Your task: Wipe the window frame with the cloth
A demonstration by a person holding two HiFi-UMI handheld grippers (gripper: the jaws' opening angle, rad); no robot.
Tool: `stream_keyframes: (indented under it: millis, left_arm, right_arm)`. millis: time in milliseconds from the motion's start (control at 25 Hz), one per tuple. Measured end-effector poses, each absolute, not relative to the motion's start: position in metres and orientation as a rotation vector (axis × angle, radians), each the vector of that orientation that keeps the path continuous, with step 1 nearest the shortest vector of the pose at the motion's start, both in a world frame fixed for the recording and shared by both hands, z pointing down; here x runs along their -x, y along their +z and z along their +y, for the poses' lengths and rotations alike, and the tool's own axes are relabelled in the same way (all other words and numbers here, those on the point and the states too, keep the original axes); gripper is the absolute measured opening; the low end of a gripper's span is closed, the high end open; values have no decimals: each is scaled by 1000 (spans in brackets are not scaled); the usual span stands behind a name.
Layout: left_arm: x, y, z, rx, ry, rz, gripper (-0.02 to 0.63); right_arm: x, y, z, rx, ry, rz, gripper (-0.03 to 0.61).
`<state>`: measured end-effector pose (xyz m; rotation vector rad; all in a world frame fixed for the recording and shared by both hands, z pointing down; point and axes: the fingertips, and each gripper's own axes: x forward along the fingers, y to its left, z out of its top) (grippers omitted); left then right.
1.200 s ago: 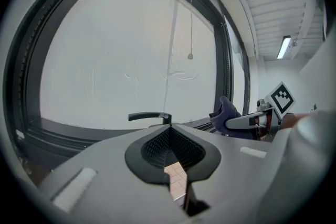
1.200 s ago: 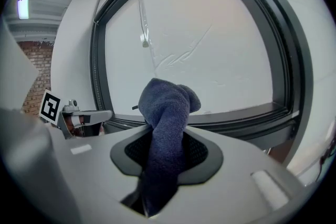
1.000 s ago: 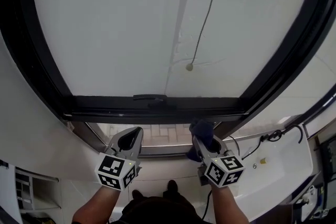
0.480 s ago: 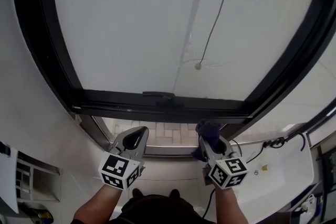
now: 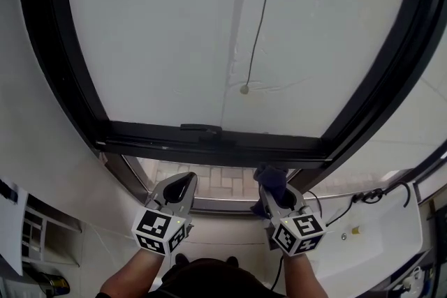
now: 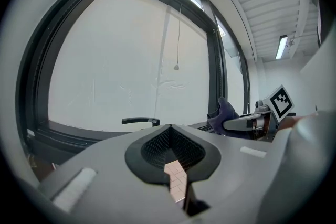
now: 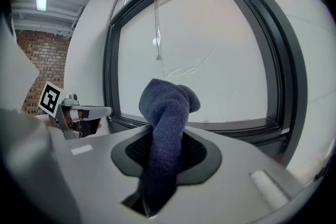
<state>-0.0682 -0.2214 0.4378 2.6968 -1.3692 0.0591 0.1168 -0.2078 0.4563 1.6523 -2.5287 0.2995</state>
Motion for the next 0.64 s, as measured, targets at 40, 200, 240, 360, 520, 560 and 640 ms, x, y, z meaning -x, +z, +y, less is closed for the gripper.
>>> stream_keyframes:
  millis: [40, 200, 240, 360, 520, 560, 640]
  left_arm:
    - [67, 437, -222, -2694, 59, -1376, -6]
    - [64, 434, -221, -2683, 54, -1397, -6]
    - [63, 433, -221, -2684, 53, -1397, -6]
    - [61, 435, -220, -2678, 52, -1401, -6]
    - [60, 436, -219, -2672, 57, -1410, -6]
    - [60, 436, -219, -2673, 59, -1411, -6]
    - [61, 436, -219, -2673, 60, -1414, -6]
  right_arm:
    - [-118, 456, -207, -1648, 297, -2531, 110]
    - [-122, 457, -207, -1632, 304, -2548, 110]
    - [-123, 458, -207, -1634, 307, -2550, 110]
    - [-124, 457, -209, -1637, 313, -2556, 110]
    - [-125, 456, -209, -1635, 307, -2560, 110]
    - [-125, 456, -209, -1635, 306, -2560, 110]
    - [-126, 456, -209, -1635, 305, -2560, 110]
